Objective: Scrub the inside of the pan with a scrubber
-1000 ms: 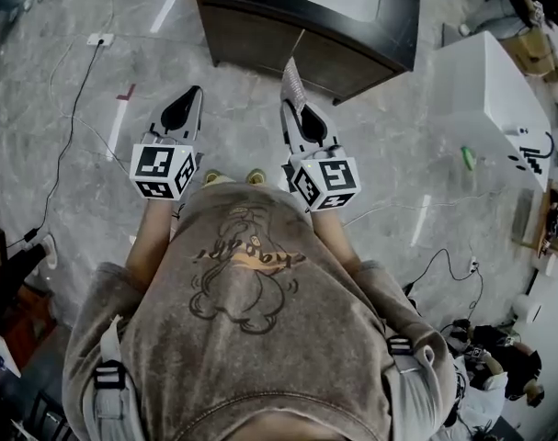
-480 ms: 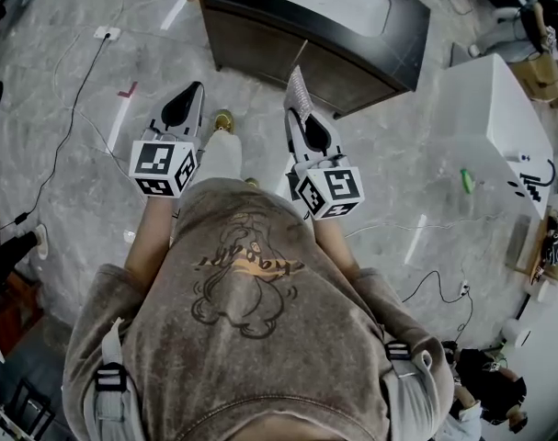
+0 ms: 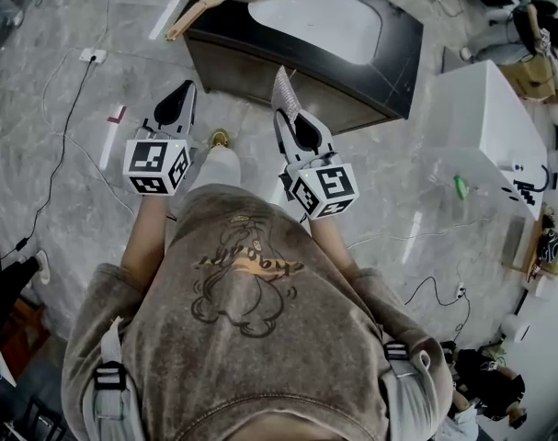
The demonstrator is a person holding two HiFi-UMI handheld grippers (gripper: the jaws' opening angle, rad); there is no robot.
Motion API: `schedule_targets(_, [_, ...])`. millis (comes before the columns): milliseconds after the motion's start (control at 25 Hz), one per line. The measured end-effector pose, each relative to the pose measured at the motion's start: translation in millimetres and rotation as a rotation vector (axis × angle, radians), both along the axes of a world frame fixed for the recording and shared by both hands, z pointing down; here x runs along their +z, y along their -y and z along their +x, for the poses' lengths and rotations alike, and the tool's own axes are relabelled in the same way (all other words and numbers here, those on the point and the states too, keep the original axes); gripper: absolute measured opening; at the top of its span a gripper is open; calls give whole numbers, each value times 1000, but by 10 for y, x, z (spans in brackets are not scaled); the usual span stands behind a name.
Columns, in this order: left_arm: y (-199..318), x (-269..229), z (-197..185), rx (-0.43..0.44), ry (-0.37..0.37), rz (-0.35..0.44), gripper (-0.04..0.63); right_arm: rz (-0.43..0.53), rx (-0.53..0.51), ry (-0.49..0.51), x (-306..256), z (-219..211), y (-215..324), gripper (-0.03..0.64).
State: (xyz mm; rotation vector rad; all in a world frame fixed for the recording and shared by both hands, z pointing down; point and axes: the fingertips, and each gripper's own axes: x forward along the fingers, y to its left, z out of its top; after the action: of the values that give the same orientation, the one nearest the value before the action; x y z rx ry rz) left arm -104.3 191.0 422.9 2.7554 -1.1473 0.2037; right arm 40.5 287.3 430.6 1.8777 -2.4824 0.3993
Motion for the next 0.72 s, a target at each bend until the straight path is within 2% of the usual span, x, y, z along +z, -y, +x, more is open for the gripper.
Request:
schedule_targets(440, [1344, -73, 140, 44, 26, -3, 18, -20, 28, 7, -124, 124, 1267, 81])
schedule_targets(720, [1953, -32, 256, 93, 58, -20, 18, -19, 86, -8, -196, 279, 1821, 81])
